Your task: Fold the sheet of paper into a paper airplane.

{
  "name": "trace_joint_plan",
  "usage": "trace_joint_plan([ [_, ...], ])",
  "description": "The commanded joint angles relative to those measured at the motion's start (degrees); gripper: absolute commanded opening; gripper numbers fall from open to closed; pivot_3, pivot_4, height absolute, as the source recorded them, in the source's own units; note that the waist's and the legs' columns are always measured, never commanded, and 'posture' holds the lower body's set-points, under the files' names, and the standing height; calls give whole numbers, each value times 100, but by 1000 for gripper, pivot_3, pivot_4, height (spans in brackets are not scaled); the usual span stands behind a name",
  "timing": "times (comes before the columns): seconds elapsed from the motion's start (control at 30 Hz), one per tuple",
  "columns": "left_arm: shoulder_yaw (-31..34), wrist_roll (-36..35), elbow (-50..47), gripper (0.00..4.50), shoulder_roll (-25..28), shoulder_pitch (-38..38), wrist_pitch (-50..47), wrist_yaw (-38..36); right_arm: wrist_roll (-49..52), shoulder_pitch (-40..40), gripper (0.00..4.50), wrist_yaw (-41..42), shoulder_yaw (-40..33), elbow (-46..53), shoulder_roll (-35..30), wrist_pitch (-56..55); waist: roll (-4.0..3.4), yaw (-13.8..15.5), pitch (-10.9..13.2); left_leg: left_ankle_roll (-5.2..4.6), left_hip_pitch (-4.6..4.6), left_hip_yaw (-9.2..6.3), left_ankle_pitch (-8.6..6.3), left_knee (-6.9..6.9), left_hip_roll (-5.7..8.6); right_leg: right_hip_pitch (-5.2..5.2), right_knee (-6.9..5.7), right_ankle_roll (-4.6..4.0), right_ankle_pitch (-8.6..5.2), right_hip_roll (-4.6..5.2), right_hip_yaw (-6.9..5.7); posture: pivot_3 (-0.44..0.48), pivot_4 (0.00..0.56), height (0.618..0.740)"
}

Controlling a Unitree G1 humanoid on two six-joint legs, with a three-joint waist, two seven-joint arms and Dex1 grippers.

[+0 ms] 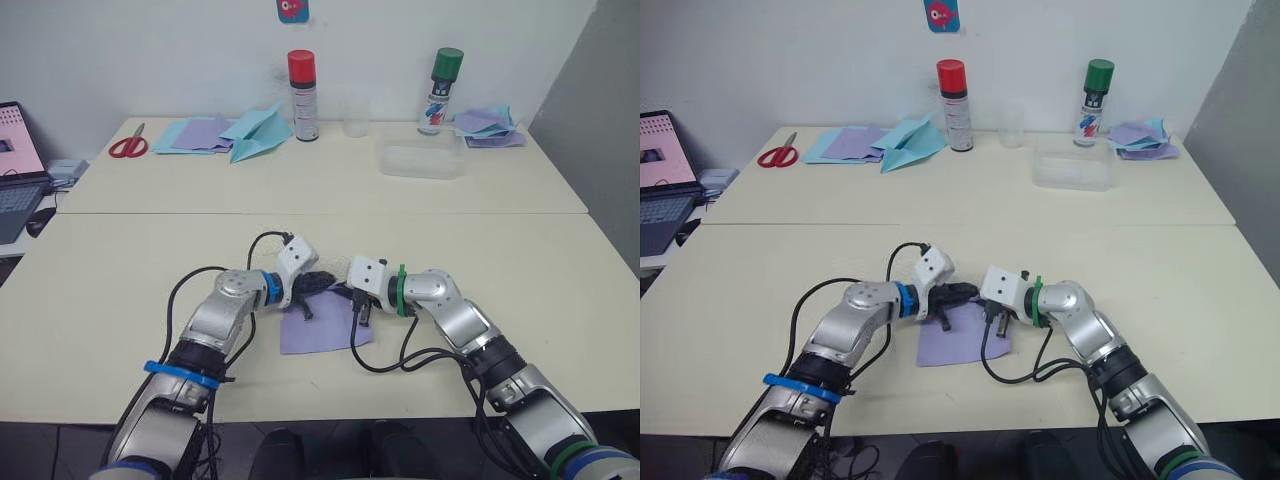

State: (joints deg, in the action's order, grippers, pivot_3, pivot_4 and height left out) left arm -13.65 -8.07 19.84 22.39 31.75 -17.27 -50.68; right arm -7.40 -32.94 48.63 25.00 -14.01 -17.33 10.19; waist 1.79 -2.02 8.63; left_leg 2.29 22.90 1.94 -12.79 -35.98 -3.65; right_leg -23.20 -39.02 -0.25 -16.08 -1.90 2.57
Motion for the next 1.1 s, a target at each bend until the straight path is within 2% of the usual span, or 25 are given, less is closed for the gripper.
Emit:
trace_joint_plan([
  [0.03, -195, 283, 232, 0, -8, 131, 126, -60, -8, 116, 397, 222, 97, 139, -86, 247, 0, 8, 0, 0, 1, 0, 0, 0, 0, 0, 1, 0, 0, -1, 0, 0, 150, 740],
  [0.07, -264, 369, 298, 0, 17, 149, 109, -92, 83, 154, 573, 401, 124, 288, -128, 384, 0, 17, 0, 0, 2, 0, 0, 0, 1, 0, 1, 0, 0, -1, -1, 0, 150, 740],
  [0.13, -418, 567, 425, 0, 109, 156, 155, -168, 327, 240, 1223, 761, 150, 691, -202, 826, 1, 19, -1, 0, 2, 0, 0, 0, 4, 0, 2, 1, -1, -3, -2, 0, 150, 740],
  [0.3, -504, 746, 582, 0, 174, 135, 357, -257, 1126, 372, 3045, 1647, 128, 1731, -600, 2403, 1, 20, -2, 0, 1, -4, 0, 0, 3, 3, 4, 2, -1, -3, 0, 0, 150, 740],
  [0.47, -499, 760, 644, 0, 126, 130, 409, -267, 1537, 336, 3045, 1726, -106, 1985, -879, 2900, 2, 18, -2, 0, 0, -6, 0, -1, 4, 3, 2, 2, -1, -2, -3, 0, 150, 740],
  [0.6, -521, 803, 729, 0, 113, 138, 499, -246, 1978, 193, 3045, 1431, -757, 1989, -724, 2872, 2, 19, -1, 0, 2, -4, 0, -1, 4, 2, 2, 2, -1, -4, -7, 0, 150, 740],
  [0.7, -530, 843, 821, 0, 127, 160, 614, -248, 2235, 61, 2513, 1007, -1273, 1832, -433, 2882, 2, 18, -2, 0, 1, -5, 0, -2, 4, 3, 2, 2, -1, -4, -5, 0, 150, 740],
  [0.93, -513, 878, 912, 0, 107, 189, 870, -240, 1458, 138, 25, -88, -997, 635, 93, 1891, 8, 19, -7, 0, 1, 1, 0, -1, 4, 4, 2, 2, -1, -3, -5, 0, 150, 740],
  [1.1, -537, 935, 961, 0, 80, 193, 907, -212, 1089, 318, 25, -354, -709, 269, 105, 1774, 7, 18, -10, 0, 1, 2, 0, -2, 5, 3, 2, 2, -1, -3, 2, 0, 150, 740],
])
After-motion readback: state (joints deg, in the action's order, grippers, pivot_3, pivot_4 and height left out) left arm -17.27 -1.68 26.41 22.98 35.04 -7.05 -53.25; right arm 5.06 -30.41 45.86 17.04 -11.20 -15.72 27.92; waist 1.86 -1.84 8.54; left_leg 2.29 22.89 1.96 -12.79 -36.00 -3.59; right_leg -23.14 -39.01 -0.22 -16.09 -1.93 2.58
